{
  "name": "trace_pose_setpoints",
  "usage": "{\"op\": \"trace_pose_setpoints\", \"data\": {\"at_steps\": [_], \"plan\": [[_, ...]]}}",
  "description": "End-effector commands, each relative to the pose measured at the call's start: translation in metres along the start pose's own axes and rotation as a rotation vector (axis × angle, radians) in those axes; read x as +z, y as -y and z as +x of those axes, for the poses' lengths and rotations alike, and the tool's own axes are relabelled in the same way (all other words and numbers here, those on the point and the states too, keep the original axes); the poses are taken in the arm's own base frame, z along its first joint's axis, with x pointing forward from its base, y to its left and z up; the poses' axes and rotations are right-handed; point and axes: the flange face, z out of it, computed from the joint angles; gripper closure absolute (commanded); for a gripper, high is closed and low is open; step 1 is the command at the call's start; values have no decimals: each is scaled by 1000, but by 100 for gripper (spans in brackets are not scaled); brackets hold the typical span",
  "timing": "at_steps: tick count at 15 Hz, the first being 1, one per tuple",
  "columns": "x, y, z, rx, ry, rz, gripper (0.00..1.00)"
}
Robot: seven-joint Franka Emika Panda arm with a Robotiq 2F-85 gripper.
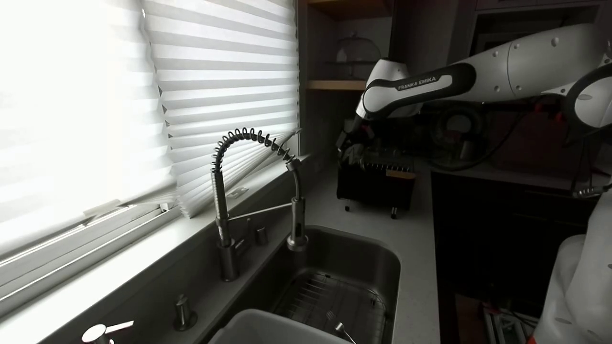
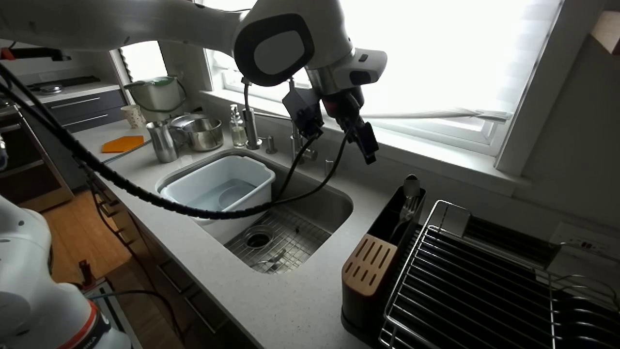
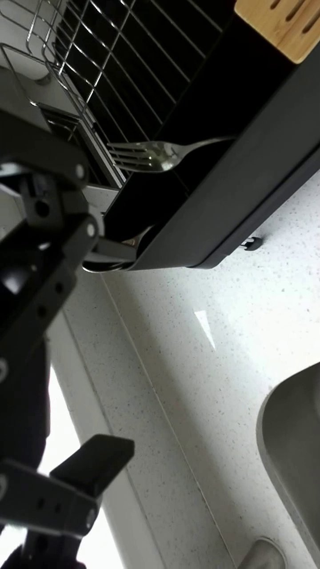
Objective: Remove the spoons from the rack and put them on the side of the rack
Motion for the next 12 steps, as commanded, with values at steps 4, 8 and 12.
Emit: {"op": "trace_pose_setpoints", "data": {"at_steps": [4,8,12], "plan": [[25,-1,17,147,75,-95,0],[43,5,37,306,115,-142,0],[59,9,64,353,54,-167,0]]}}
